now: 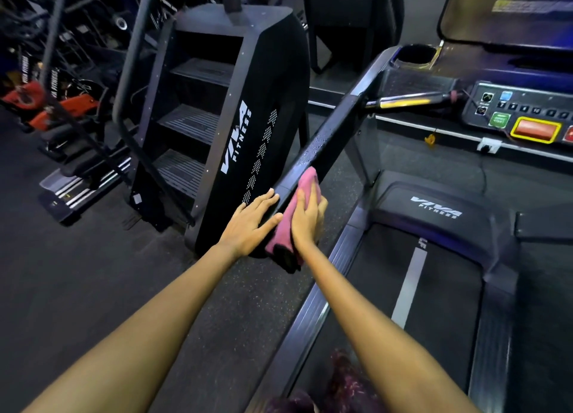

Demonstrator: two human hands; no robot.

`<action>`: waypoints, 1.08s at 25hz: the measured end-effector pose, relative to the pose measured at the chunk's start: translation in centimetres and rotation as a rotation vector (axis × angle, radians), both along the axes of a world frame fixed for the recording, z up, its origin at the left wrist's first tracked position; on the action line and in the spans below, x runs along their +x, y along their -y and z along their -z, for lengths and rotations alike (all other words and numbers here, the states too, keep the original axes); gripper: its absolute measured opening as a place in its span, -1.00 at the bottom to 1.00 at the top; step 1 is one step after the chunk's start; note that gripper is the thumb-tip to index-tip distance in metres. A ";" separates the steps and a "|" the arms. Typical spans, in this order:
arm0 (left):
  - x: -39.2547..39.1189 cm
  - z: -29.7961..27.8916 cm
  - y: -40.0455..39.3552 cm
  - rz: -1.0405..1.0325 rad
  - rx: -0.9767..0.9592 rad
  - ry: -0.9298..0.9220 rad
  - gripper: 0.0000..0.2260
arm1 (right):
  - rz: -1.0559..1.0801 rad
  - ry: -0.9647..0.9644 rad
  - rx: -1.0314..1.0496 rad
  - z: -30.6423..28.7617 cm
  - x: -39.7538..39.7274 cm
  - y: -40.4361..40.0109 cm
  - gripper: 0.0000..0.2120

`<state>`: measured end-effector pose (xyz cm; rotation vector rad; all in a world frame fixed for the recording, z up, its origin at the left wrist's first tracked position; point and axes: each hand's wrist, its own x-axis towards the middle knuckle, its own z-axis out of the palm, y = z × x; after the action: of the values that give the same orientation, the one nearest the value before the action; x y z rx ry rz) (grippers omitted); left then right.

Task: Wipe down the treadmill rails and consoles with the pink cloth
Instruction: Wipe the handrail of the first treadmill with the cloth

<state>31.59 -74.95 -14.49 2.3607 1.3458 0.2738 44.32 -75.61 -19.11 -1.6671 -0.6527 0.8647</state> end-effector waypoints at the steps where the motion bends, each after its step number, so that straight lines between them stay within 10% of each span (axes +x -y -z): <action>1: 0.5 -0.3 -0.3 -0.025 -0.011 0.011 -0.41 | -0.012 0.020 0.014 0.6 -0.5 0.9 -0.49; 19: 3.8 -0.3 -0.4 -0.291 0.299 -0.069 -0.32 | -0.033 -0.021 0.026 -0.5 4.4 -3.9 -0.56; 27: 3.9 -0.4 -0.1 -0.324 0.298 -0.097 -0.27 | -0.467 0.801 0.224 -0.2 8.4 -2.3 -0.61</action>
<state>35.49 -74.90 -14.10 2.4049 1.8487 0.4886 52.76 -73.32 -18.93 -1.6512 -1.6711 0.3732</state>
